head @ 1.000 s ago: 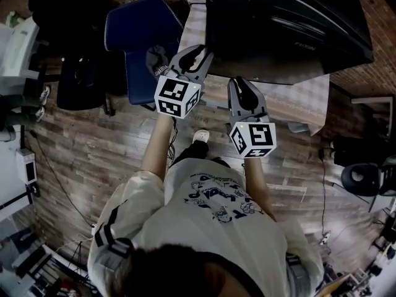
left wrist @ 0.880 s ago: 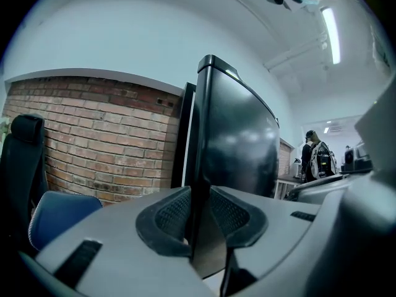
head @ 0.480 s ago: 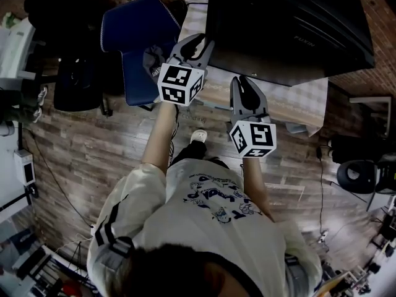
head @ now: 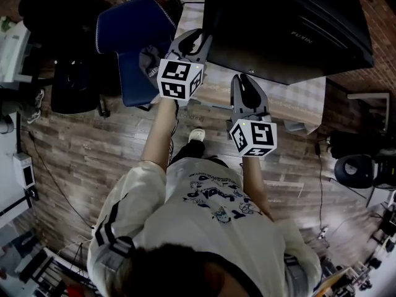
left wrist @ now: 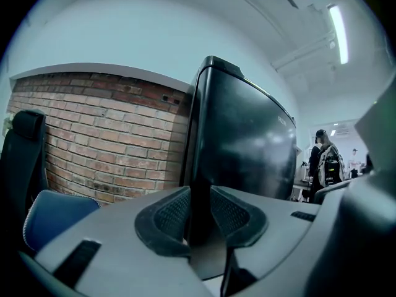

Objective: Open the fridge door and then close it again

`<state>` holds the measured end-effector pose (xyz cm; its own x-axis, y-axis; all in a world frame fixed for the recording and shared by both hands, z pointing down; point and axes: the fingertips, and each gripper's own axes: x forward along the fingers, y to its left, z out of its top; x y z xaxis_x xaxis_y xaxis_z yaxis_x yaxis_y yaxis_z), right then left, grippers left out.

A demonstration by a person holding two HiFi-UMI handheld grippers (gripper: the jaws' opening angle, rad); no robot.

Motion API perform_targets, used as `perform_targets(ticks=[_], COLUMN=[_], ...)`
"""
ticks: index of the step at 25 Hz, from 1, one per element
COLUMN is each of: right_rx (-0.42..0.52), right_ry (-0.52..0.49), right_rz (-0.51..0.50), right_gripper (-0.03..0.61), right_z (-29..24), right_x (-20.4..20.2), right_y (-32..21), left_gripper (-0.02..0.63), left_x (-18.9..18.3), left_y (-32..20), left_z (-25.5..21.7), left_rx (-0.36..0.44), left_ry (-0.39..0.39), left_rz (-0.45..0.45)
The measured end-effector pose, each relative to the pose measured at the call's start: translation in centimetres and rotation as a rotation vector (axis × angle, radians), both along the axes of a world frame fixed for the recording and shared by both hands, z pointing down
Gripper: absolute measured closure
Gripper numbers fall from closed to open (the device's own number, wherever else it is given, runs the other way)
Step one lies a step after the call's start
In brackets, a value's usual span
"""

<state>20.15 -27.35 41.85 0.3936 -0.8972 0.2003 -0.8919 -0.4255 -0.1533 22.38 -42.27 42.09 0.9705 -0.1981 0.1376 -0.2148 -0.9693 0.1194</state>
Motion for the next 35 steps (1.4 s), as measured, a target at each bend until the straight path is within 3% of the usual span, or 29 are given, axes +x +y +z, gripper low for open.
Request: perform_targets(ticks=[8,19,35], right_rx=[0.011,0.038,0.067], right_ry=[0.011,0.038,0.073], right_rz=[0.026,0.072,0.090], right_gripper=[0.506,0.506,0.509], right_z=[-0.5,-1.8,-3.7], right_x=[0.3,0.8,-1.0], right_y=[0.2,1.5,5.0], left_gripper=[0.505,0.505,0.505], left_x=[-0.8,-4.8,-8.6], left_y=[0.4,4.6,10.6], left_z=[0.2,-1.6,-4.0], left_rx=[-0.010,0.009,0.081], left_ry=[-0.005,0.030,0.043], left_rz=[-0.031,-0.068,-0.086])
